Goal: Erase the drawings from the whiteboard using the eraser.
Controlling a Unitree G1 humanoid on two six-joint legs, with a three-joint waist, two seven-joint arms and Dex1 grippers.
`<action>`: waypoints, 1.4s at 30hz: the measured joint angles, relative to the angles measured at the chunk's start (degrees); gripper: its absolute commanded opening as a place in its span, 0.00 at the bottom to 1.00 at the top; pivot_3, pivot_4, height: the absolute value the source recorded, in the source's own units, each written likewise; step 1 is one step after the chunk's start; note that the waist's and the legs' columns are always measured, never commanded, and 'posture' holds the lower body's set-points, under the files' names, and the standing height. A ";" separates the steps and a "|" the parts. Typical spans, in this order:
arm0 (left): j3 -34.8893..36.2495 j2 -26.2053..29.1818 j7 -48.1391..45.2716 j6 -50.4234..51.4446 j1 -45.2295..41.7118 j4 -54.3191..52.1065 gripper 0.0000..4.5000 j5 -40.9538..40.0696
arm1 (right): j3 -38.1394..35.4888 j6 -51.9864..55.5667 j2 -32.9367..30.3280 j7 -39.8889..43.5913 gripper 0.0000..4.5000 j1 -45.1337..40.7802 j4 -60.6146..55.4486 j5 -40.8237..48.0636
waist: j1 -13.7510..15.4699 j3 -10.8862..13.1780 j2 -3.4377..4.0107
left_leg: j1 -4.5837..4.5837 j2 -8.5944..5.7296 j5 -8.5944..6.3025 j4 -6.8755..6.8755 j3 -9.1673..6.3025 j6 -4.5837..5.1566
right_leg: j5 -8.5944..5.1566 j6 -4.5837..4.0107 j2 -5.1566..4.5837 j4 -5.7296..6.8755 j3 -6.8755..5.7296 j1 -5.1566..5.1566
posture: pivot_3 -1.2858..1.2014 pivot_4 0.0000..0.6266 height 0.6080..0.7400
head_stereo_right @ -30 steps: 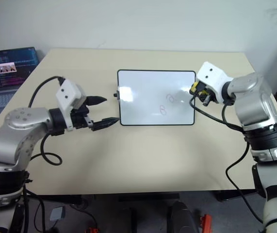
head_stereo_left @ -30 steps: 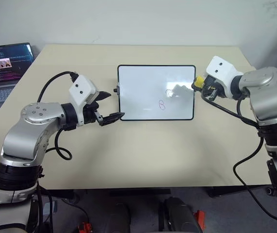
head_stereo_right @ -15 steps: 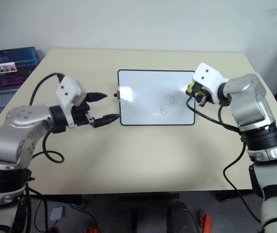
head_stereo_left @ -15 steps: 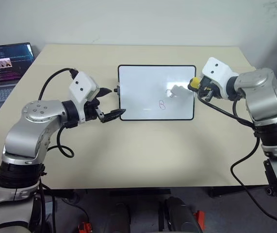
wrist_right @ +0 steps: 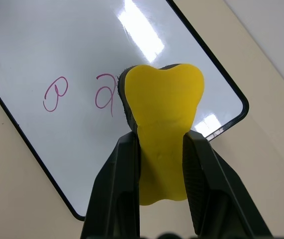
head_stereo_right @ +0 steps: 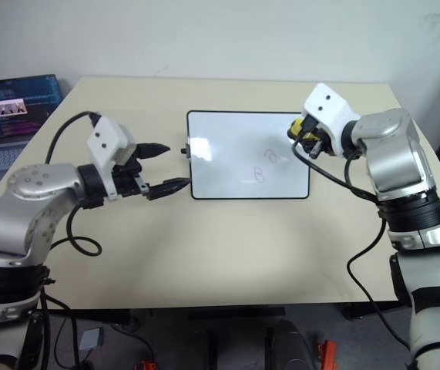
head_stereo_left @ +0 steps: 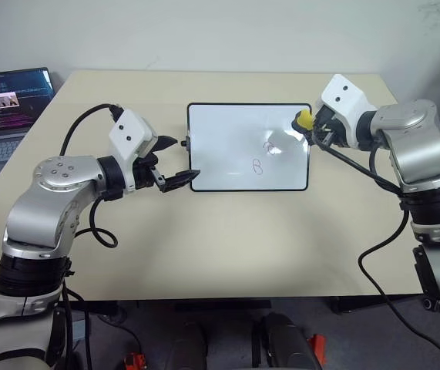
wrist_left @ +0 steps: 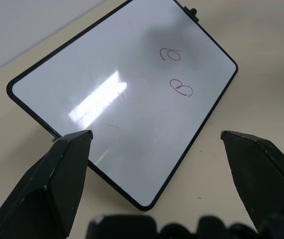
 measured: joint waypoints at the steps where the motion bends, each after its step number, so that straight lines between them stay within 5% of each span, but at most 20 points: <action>1: 0.00 0.00 -0.02 0.00 0.00 0.00 1.00 -0.02 | 0.00 0.00 0.00 0.00 0.19 0.00 0.00 0.02 | 0.00 0.00 0.00 | 0.00 0.00 0.00 0.00 0.00 0.00 | 0.00 0.00 0.00 0.00 0.00 0.00 | 0.52 0.24 1.00; 11: -0.51 0.35 -0.35 0.00 0.91 -0.10 1.00 0.57 | 1.44 0.45 0.58 -0.08 0.19 -0.02 -0.92 1.48 | -0.08 0.00 0.00 | 0.01 0.00 0.00 0.01 0.00 0.00 | 0.00 0.00 0.00 0.01 0.00 0.00 | 0.52 0.24 1.00; 17: -4.77 -0.64 -0.85 -1.13 1.99 0.25 1.00 3.56 | 8.35 -0.76 6.52 -1.85 0.19 -2.03 1.02 -1.06 | -0.19 0.00 0.00 | 0.01 0.00 0.00 0.02 0.00 0.00 | 0.00 -0.01 0.01 0.04 0.01 0.00 | 0.52 0.24 1.00; 26: -5.50 -1.35 -1.16 -1.42 1.87 1.34 1.00 4.52 | 17.89 -12.63 11.63 -10.06 0.19 -11.68 22.32 -12.82 | -0.13 0.00 0.01 | 0.01 0.00 0.00 0.01 0.00 0.00 | 0.01 -0.02 0.00 0.02 0.00 -0.02 | 0.52 0.24 1.00; 42: -4.38 -1.71 -1.04 0.50 3.24 -2.52 1.00 2.20 | 21.76 -26.04 19.09 -18.85 0.19 -18.54 44.47 -25.44 | -1.02 -0.01 -0.01 | 0.21 0.00 0.00 0.03 0.00 0.00 | 0.02 -0.01 0.02 0.11 0.03 0.15 | 0.52 0.24 1.00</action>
